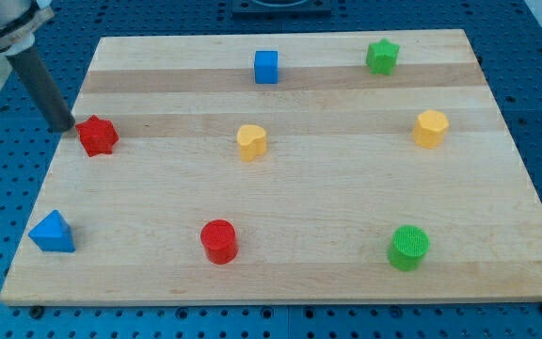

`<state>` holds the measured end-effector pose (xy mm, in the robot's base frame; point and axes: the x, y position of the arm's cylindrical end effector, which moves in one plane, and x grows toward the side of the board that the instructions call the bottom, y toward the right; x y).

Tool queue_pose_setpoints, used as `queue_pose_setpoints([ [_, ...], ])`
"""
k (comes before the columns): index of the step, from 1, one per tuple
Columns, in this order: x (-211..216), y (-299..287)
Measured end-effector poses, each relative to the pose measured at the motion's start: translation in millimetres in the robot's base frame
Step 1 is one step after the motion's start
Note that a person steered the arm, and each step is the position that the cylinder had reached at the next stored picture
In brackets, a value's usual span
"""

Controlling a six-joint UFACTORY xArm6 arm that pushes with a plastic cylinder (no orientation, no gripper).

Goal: Push red star towards blue triangle

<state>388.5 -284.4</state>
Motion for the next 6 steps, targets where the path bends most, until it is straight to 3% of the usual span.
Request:
queue_pose_setpoints([
  [1,11.3,56.0],
  [2,29.8,69.5],
  [6,115.3,-20.3],
])
